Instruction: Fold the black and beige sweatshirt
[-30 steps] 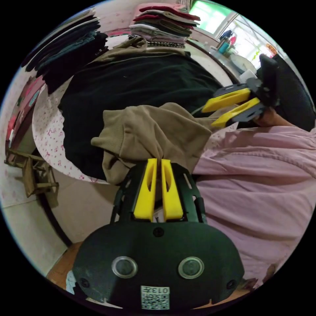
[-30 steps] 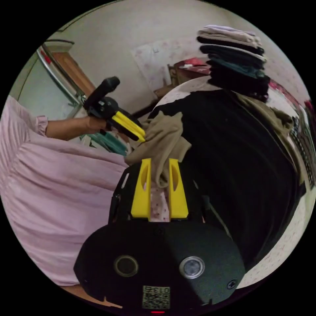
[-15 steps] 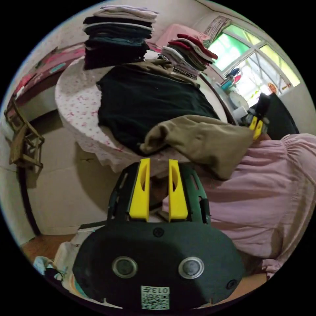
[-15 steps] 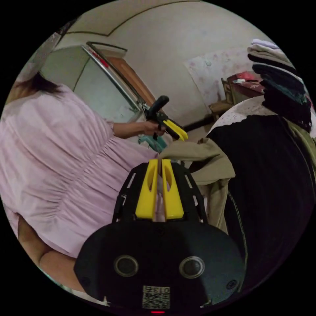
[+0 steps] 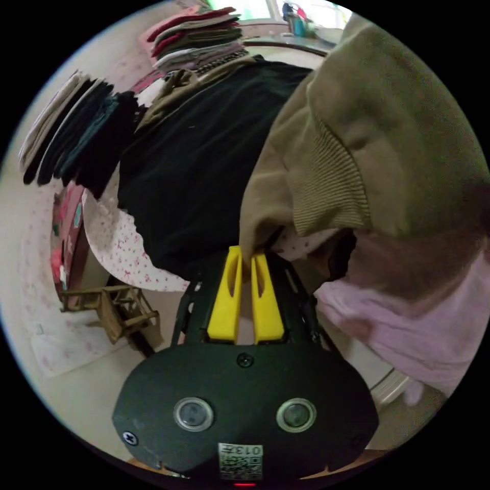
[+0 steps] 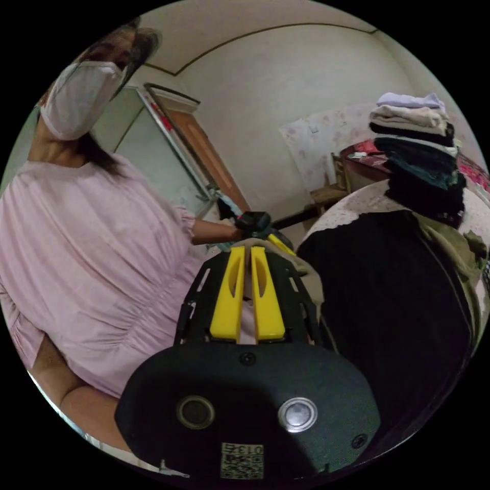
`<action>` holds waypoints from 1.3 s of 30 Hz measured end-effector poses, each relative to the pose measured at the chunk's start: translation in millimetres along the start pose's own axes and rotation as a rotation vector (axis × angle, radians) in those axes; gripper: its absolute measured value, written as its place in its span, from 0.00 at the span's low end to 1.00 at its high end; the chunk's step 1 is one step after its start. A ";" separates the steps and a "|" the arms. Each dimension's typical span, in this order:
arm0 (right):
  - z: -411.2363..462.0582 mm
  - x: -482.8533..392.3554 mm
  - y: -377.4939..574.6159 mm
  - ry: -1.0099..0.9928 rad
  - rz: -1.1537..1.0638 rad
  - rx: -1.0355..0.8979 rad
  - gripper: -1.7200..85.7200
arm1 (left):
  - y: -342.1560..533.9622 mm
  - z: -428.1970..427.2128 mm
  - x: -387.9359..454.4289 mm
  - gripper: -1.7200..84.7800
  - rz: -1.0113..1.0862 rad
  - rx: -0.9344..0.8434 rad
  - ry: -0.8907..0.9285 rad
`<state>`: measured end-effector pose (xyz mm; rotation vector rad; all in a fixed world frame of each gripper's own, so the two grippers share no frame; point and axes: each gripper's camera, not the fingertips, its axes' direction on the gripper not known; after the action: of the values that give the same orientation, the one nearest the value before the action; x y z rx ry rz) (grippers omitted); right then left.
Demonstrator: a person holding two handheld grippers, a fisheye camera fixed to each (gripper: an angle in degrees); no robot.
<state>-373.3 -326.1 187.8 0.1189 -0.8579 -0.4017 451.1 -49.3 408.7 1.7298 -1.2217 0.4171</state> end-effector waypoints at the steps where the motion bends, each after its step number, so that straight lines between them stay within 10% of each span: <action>1: -5.5 13.4 -1.1 0.074 0.046 0.011 0.04 | 1.0 -1.6 -10.7 0.04 -0.057 0.020 0.036; 9: 9.2 87.2 67.2 0.485 0.502 -0.254 0.06 | 11.7 33.5 -50.9 0.03 -0.338 0.007 0.308; 15: -73.7 50.7 156.0 0.628 0.681 -0.016 0.10 | 4.4 27.5 -40.5 0.06 -0.291 -0.003 0.254; 29: -48.9 24.1 247.3 0.997 0.575 -0.482 0.11 | -28.8 35.1 -24.8 0.04 -0.206 -0.051 0.125; 39: -139.1 12.2 245.9 1.005 0.563 -0.191 0.06 | 3.0 -31.8 -97.9 0.03 -0.270 0.194 0.217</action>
<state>-188.2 -113.0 169.9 -0.1004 0.1588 0.1294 412.4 30.4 356.2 1.9270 -0.8009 0.5583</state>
